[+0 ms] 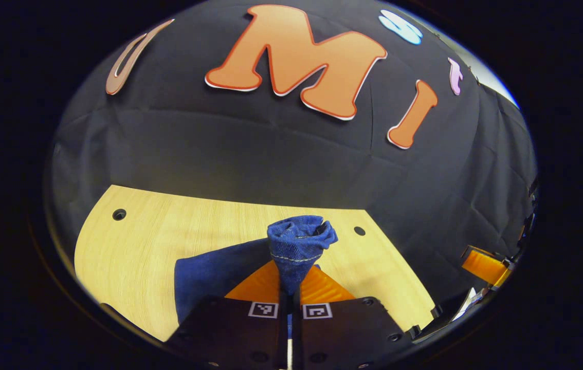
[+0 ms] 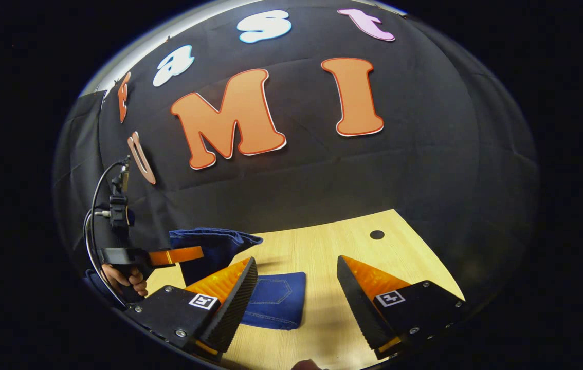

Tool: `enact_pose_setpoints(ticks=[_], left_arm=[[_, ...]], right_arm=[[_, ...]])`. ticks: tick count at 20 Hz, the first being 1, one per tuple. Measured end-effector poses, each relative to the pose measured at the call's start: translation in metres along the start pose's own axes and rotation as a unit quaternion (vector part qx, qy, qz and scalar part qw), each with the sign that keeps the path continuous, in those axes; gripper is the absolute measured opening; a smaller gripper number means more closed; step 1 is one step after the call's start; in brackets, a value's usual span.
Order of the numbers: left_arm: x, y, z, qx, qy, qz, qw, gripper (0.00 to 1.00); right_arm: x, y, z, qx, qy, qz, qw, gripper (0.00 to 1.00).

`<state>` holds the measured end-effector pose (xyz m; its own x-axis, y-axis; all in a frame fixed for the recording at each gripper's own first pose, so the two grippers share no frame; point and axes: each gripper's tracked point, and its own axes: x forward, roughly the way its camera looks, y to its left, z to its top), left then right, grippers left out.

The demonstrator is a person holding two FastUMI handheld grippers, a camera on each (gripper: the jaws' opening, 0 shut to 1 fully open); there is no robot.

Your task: Grasp the waist and the cuffs of the jeans and fold them to make the two legs overlap; first hold the waist and fold one-third of the jeans toward the cuffs, then hold the cuffs and fold the remaining one-third in the same direction to finish folding.

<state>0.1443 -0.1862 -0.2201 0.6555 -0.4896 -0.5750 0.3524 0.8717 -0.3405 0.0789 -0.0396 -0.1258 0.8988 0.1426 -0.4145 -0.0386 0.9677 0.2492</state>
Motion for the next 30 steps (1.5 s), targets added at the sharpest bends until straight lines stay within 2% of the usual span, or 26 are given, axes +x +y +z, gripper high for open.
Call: enact_pose_setpoints(ticks=[1,3,4,5,6,7,8,9,10,11,14,19,21,22,24,27,28,30], left_arm=[[0.002,-0.006,-0.004,0.006,0.007,0.000,1.000,0.04],[0.003,-0.027,-0.016,0.011,0.025,-0.023,0.999,0.08],[0.004,-0.039,-0.021,0.011,0.032,-0.041,0.999,0.16],[-0.002,-0.049,-0.021,0.014,0.035,-0.057,0.998,0.19],[-0.003,-0.056,-0.019,0.020,0.028,-0.063,0.997,0.36],[-0.005,-0.057,-0.013,0.030,0.020,-0.067,0.997,0.44],[-0.008,-0.059,-0.007,0.040,0.010,-0.064,0.997,0.60],[-0.012,-0.060,-0.003,0.050,0.002,-0.063,0.997,0.70],[-0.019,-0.059,0.004,0.059,-0.010,-0.058,0.997,0.75],[-0.024,-0.058,0.009,0.063,-0.020,-0.058,0.996,0.75],[-0.052,-0.043,0.034,0.070,-0.067,-0.032,0.995,0.95],[-0.101,-0.010,0.074,0.070,-0.145,0.018,0.987,0.97],[-0.125,0.007,0.090,0.081,-0.184,0.050,0.978,0.97],[-0.138,0.014,0.099,0.090,-0.206,0.066,0.972,0.97],[-0.157,0.033,0.110,0.110,-0.239,0.105,0.959,0.97],[-0.182,0.050,0.099,0.101,-0.250,0.124,0.955,0.97],[-0.187,0.058,0.095,0.094,-0.249,0.130,0.955,0.98],[-0.194,0.073,0.086,0.090,-0.248,0.141,0.954,0.98]], right_arm=[[0.000,-0.005,0.000,0.002,-0.001,-0.001,1.000,0.96],[0.000,-0.012,0.000,0.004,0.001,-0.002,1.000,0.96],[0.002,-0.013,0.001,0.005,0.002,0.000,1.000,0.96],[0.003,-0.016,0.001,0.005,0.003,0.000,1.000,0.96],[0.005,-0.017,0.001,0.004,0.004,0.001,1.000,0.96],[0.006,-0.018,0.002,0.004,0.005,0.002,1.000,0.96],[0.009,-0.018,0.003,0.004,0.005,0.004,1.000,0.96],[0.011,-0.016,0.004,0.003,0.004,0.007,1.000,0.96],[0.012,-0.015,0.006,0.001,0.002,0.007,1.000,0.96],[0.014,-0.012,0.008,-0.003,-0.002,0.009,1.000,0.97],[0.018,0.001,0.020,-0.014,-0.022,0.008,1.000,0.97],[0.018,0.033,0.047,-0.044,-0.078,0.010,0.996,0.97],[0.015,0.048,0.057,-0.057,-0.099,0.013,0.993,0.97],[0.014,0.055,0.060,-0.064,-0.107,0.016,0.992,1.00],[0.013,0.071,0.062,-0.071,-0.121,0.026,0.990,0.96],[0.016,0.087,0.056,-0.073,-0.125,0.035,0.989,0.96],[0.017,0.093,0.053,-0.073,-0.121,0.038,0.989,1.00],[0.017,0.099,0.052,-0.077,-0.124,0.039,0.989,0.97]])
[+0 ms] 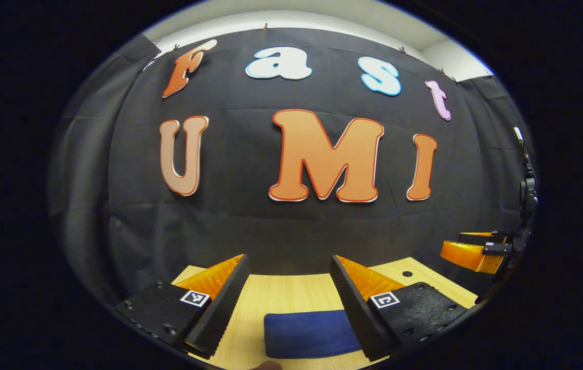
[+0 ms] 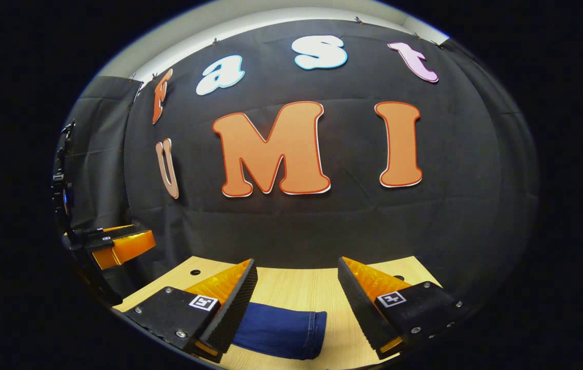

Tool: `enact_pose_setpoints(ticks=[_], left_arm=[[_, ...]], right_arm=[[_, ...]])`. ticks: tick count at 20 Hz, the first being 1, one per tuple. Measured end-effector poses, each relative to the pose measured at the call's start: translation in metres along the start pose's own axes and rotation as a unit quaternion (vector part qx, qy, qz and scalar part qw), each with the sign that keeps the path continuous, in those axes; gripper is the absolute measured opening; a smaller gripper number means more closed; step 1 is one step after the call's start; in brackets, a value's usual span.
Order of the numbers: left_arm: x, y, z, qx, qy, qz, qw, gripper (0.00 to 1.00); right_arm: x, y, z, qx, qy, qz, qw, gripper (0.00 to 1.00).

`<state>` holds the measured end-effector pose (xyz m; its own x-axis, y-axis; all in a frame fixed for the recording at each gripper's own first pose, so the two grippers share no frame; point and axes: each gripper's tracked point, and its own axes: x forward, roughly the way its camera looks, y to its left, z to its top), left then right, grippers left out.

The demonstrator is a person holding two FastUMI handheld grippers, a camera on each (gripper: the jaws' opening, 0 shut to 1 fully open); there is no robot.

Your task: Grasp the waist and the cuffs of the jeans and fold them to make the two legs overlap; first hold the waist and fold one-third of the jeans toward the cuffs, then hold the cuffs and fold the remaining one-third in the same direction to finish folding.

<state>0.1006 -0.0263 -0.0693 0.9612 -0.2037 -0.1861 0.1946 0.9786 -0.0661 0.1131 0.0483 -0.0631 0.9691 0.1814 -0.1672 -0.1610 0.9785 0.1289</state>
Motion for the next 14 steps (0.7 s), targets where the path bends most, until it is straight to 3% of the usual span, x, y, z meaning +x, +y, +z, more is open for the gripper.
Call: enact_pose_setpoints(ticks=[3,4,7,8,14], left_arm=[[-0.011,0.016,-0.008,0.015,-0.003,0.026,1.000,0.98],[-0.015,0.014,-0.009,0.015,-0.009,0.020,1.000,0.98],[-0.025,0.005,-0.018,0.016,-0.029,0.016,0.999,0.97],[-0.028,0.004,-0.020,0.025,-0.033,0.019,0.999,0.96],[-0.041,0.000,-0.015,0.029,-0.073,0.013,0.997,0.96]], right_arm=[[0.002,0.013,0.006,-0.003,-0.018,0.004,1.000,1.00],[0.002,0.018,0.010,-0.003,-0.028,0.009,1.000,0.96],[0.004,0.027,0.017,-0.008,-0.052,0.008,0.999,1.00],[0.004,0.028,0.015,-0.009,-0.051,0.005,0.999,0.96],[-0.003,0.038,-0.002,0.008,-0.050,-0.010,0.999,0.96]])
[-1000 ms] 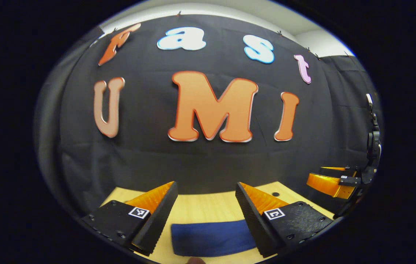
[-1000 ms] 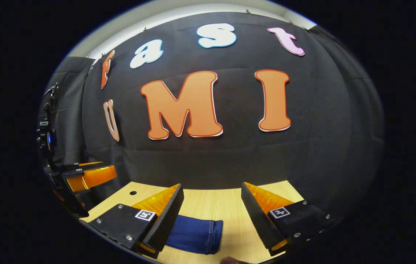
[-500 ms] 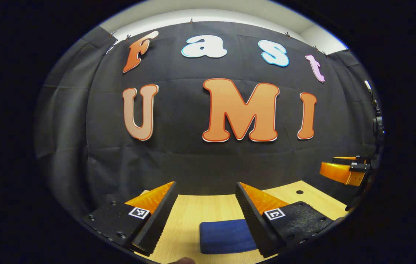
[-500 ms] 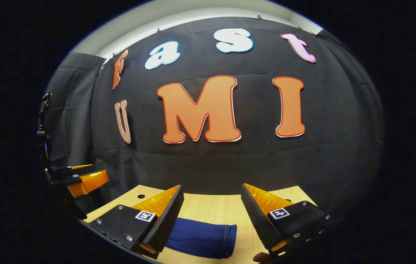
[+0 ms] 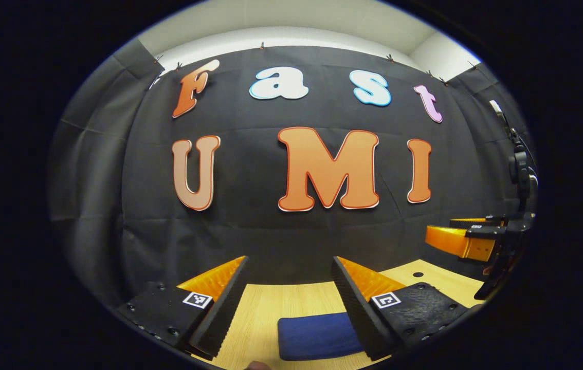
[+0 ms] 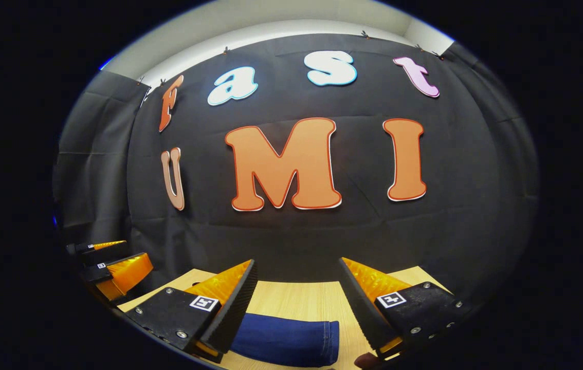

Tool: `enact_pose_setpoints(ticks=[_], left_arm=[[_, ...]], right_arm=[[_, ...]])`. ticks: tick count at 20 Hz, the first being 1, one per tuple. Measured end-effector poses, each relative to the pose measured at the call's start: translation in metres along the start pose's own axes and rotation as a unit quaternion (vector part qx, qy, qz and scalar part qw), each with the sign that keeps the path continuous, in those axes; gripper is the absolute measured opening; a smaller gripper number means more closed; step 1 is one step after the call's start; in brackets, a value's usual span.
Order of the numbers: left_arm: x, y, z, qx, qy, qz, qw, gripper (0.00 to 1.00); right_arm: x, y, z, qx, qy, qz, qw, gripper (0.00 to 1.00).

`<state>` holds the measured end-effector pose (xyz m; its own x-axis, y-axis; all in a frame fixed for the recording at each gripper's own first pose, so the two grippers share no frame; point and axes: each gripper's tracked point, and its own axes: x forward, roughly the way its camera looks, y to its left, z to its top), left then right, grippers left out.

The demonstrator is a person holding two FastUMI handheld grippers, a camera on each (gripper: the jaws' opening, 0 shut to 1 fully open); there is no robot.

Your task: Grasp the waist and the cuffs of the jeans and fold them to make the two legs overlap; first hold the waist and fold one-third of the jeans toward the cuffs, then hold the cuffs and fold the remaining one-third in the same direction to finish folding.

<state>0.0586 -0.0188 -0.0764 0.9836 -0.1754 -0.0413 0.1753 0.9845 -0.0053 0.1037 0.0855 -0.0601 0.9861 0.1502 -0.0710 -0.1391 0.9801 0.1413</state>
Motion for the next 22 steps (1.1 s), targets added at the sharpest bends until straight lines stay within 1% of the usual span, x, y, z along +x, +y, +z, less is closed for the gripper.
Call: enact_pose_setpoints(ticks=[1,3,4,5,8,10,11,13,16,22], left_arm=[[0.000,0.002,-0.001,0.000,-0.003,0.002,1.000,0.96],[0.000,0.004,-0.002,-0.001,-0.007,0.005,1.000,0.96],[-0.001,0.005,-0.004,-0.001,-0.006,0.007,1.000,0.96],[0.000,0.005,-0.006,-0.001,-0.005,0.009,1.000,0.96],[-0.002,0.011,-0.012,0.000,-0.003,0.014,1.000,0.96],[-0.007,0.007,-0.019,-0.002,0.006,0.006,1.000,0.97],[-0.009,0.007,-0.023,-0.005,0.012,0.006,1.000,0.97],[-0.011,0.010,-0.024,-0.005,0.011,0.010,1.000,0.97],[-0.015,0.010,-0.021,0.001,0.006,0.009,1.000,0.96],[-0.014,0.012,-0.025,-0.009,0.008,0.005,1.000,0.96]], right_arm=[[-0.003,0.004,-0.004,0.003,0.003,0.004,1.000,0.96],[-0.009,0.006,-0.008,-0.001,0.000,-0.001,1.000,0.96],[-0.012,0.007,-0.011,0.002,-0.001,-0.005,1.000,1.00],[-0.014,0.012,-0.015,0.005,0.001,0.001,1.000,0.96],[-0.022,0.019,-0.025,0.004,0.006,0.001,1.000,0.96],[-0.026,0.030,-0.020,-0.001,-0.010,0.016,1.000,0.96],[-0.027,0.032,-0.019,-0.004,-0.013,0.017,1.000,0.96],[-0.028,0.038,-0.024,-0.011,-0.005,0.023,1.000,0.96],[-0.030,0.044,-0.028,-0.002,0.000,0.028,1.000,0.96],[-0.035,0.049,-0.040,-0.013,0.018,0.026,0.999,0.96]])
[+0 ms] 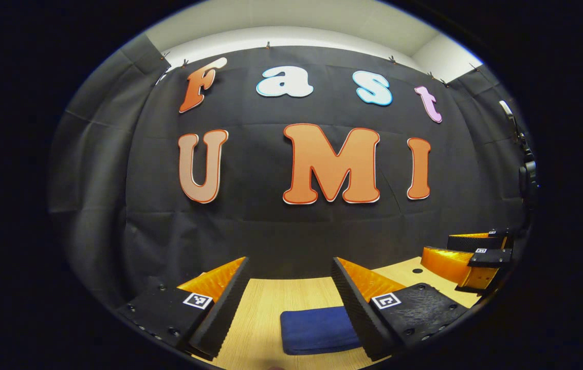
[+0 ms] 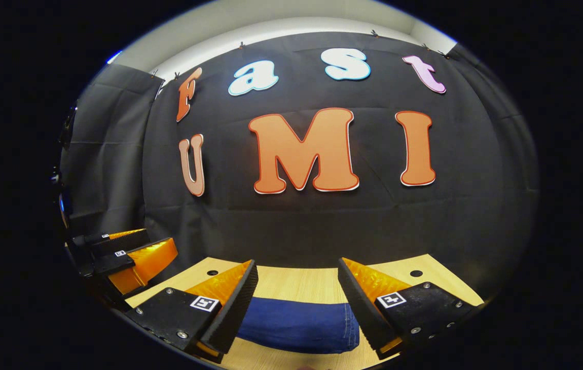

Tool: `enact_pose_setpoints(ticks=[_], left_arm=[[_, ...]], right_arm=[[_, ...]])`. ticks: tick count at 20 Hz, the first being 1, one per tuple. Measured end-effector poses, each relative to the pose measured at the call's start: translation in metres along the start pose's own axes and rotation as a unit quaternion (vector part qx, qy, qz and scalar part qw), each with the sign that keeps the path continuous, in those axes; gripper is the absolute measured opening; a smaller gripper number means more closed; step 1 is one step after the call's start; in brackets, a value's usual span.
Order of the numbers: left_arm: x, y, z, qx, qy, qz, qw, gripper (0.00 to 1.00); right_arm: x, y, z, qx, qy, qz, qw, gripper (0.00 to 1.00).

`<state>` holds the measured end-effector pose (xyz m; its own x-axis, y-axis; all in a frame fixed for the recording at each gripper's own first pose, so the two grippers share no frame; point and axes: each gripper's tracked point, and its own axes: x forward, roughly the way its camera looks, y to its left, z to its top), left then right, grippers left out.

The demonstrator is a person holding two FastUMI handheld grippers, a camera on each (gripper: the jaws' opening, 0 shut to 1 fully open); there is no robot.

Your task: Grasp the waist and the cuffs of the jeans and fold them to make the two legs overlap; first hold the waist and fold one-third of the jeans toward the cuffs, then hold the cuffs and fold the remaining one-third in the same direction to finish folding.

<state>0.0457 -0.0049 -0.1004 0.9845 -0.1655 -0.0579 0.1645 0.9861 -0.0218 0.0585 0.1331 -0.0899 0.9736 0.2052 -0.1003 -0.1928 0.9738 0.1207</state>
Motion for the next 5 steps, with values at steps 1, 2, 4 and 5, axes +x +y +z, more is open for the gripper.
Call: enact_pose_setpoints(ticks=[1,2,4,5], left_arm=[[-0.0006,0.0001,-0.0010,0.001,0.000,0.001,1.000,0.96],[-0.0013,0.0002,-0.0001,0.002,-0.001,0.001,1.000,0.96],[-0.0011,-0.0001,-0.0032,0.002,0.004,0.002,1.000,0.96],[-0.0003,-0.0041,-0.0096,-0.002,0.015,-0.005,1.000,0.96]], right_arm=[[-0.0010,0.0020,-0.0003,0.001,0.001,0.001,1.000,0.96],[-0.0023,0.0029,-0.0003,0.000,0.000,0.003,1.000,0.96],[-0.0034,0.0026,0.0004,-0.006,-0.002,0.001,1.000,0.96],[-0.0045,0.0026,-0.0021,-0.006,0.000,0.000,1.000,0.96]])
